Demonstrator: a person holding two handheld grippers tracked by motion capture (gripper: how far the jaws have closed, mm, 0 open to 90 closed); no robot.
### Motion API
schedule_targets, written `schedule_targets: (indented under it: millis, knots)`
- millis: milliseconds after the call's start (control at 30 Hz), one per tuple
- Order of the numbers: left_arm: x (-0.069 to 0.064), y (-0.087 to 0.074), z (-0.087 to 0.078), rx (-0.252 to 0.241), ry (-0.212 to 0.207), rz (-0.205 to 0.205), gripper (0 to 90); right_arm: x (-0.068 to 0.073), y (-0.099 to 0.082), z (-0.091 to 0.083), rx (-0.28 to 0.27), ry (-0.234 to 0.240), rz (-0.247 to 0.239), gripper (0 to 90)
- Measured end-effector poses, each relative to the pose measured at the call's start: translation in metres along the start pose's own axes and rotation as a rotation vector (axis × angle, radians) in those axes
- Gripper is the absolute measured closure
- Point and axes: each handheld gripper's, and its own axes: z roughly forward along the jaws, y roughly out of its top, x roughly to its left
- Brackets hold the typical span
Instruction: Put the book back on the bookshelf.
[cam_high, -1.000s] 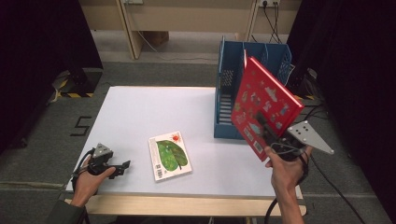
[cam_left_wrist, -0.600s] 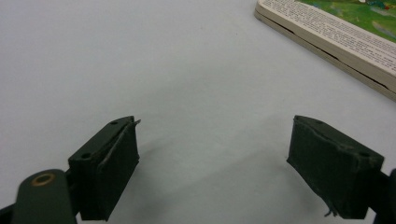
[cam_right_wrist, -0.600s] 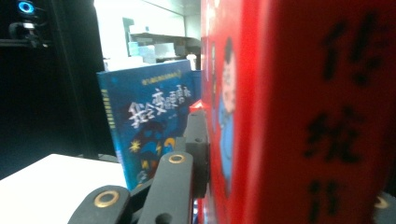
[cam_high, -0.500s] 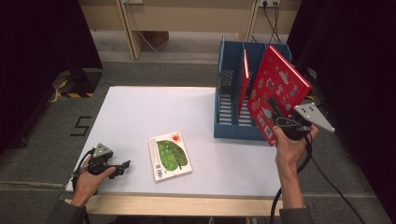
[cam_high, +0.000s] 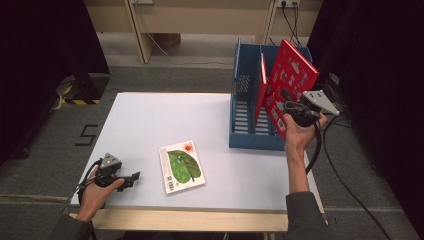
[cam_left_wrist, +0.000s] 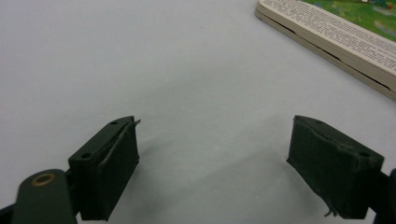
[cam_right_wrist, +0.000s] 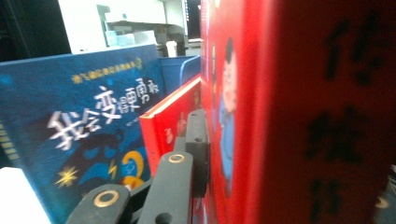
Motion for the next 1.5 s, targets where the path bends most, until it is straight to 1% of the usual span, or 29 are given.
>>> schedule_targets:
  millis: [133, 200, 300, 367, 433, 533, 667, 700, 767, 800, 867, 933, 1000, 1067, 1133, 1300, 1367, 1400, 1500]
  knots:
    - [-0.001, 0.000, 0.000, -0.005, -0.002, 0.001, 15.2, -0.001, -0.004, 0.018, 0.005, -0.012, 0.010, 79.3]
    - [-0.001, 0.000, 0.000, -0.004, -0.002, 0.004, 15.2, -0.001, -0.008, 0.026, 0.001, -0.013, 0.023, 79.3]
    - [-0.001, -0.001, 0.000, -0.003, -0.004, 0.003, 15.2, -0.003, -0.013, 0.036, 0.018, -0.021, 0.037, 79.3]
    - [-0.001, -0.001, 0.001, 0.004, -0.007, 0.007, 15.2, -0.003, -0.015, 0.043, 0.024, -0.027, 0.034, 79.3]
    - [-0.002, 0.000, 0.001, 0.001, -0.007, 0.008, 15.2, -0.002, -0.017, 0.048, 0.035, -0.034, 0.041, 79.3]
    - [-0.002, 0.000, 0.000, 0.001, -0.009, 0.007, 15.2, -0.002, -0.020, 0.058, 0.037, -0.036, 0.036, 79.2]
    - [-0.002, -0.001, 0.001, 0.002, -0.012, 0.006, 15.2, -0.001, -0.023, 0.069, 0.056, -0.050, 0.034, 79.2]
    - [-0.003, -0.001, 0.000, 0.001, -0.013, 0.005, 15.2, 0.000, -0.024, 0.071, 0.058, -0.054, 0.042, 79.2]
    - [-0.003, -0.001, 0.001, 0.000, -0.017, 0.004, 15.2, 0.000, -0.025, 0.075, 0.059, -0.060, 0.029, 79.2]
    - [-0.003, -0.001, 0.001, 0.001, -0.016, 0.005, 15.2, 0.001, -0.025, 0.077, 0.064, -0.062, 0.039, 79.2]
    - [-0.004, -0.001, 0.001, 0.005, -0.015, 0.010, 15.2, 0.002, -0.026, 0.081, 0.064, -0.068, 0.027, 79.2]
    - [-0.004, -0.001, 0.001, 0.004, -0.017, 0.013, 15.2, 0.002, -0.028, 0.084, 0.070, -0.073, 0.030, 79.1]
    - [-0.003, 0.000, 0.001, 0.002, -0.016, 0.006, 15.2, 0.001, -0.030, 0.088, 0.075, -0.071, 0.053, 78.9]
    - [-0.003, 0.000, 0.000, -0.002, -0.014, 0.002, 15.2, 0.001, -0.031, 0.091, 0.097, -0.077, 0.046, 78.9]
    - [-0.003, 0.000, 0.000, -0.001, -0.014, 0.003, 15.2, 0.002, -0.032, 0.094, 0.102, -0.082, 0.040, 78.9]
    - [-0.004, 0.000, 0.000, 0.003, -0.015, 0.008, 15.3, 0.005, -0.030, 0.101, 0.118, -0.077, 0.022, 78.6]
    - [-0.004, 0.000, 0.000, 0.001, -0.015, 0.007, 15.3, 0.007, -0.031, 0.102, 0.123, -0.080, 0.027, 78.4]
    - [-0.004, 0.000, 0.000, -0.001, -0.015, 0.006, 15.3, 0.007, -0.031, 0.103, 0.126, -0.077, 0.039, 78.1]
    - [-0.004, -0.001, 0.000, 0.000, -0.014, 0.005, 15.3, 0.006, -0.033, 0.103, 0.138, -0.071, 0.041, 77.8]
